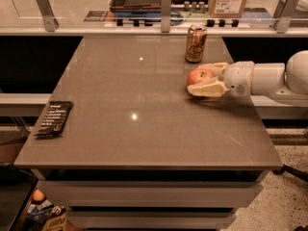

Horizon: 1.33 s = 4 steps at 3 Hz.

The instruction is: Move apple near rxbar chocolate

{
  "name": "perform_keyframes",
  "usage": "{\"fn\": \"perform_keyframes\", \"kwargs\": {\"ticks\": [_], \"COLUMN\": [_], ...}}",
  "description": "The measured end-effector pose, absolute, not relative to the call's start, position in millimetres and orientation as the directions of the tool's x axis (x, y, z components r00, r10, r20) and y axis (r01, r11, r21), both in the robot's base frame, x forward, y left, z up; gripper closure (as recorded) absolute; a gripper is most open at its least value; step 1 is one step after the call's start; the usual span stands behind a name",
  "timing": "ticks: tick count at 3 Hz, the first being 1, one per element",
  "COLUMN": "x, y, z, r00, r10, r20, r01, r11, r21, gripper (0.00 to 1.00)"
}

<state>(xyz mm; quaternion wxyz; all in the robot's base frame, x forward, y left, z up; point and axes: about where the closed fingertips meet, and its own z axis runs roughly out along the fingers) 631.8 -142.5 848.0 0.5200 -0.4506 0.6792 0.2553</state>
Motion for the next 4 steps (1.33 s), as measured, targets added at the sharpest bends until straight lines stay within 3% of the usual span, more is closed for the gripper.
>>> {"fn": "perform_keyframes", "kwargs": {"ticks": [1, 2, 4], "x": [631.9, 632.0, 625.8], "y": [-139.9, -137.4, -123.5], "z": [847.7, 847.4, 851.0], "r00": [-0.052, -0.051, -0.043], "r10": [-0.346, -0.346, -0.346], "r20": [-0.937, -0.937, -0.937], "r01": [-0.88, -0.882, -0.884], "r11": [0.46, 0.456, 0.45], "r21": [-0.121, -0.12, -0.126], "gripper": [0.88, 1.0, 1.0]}}
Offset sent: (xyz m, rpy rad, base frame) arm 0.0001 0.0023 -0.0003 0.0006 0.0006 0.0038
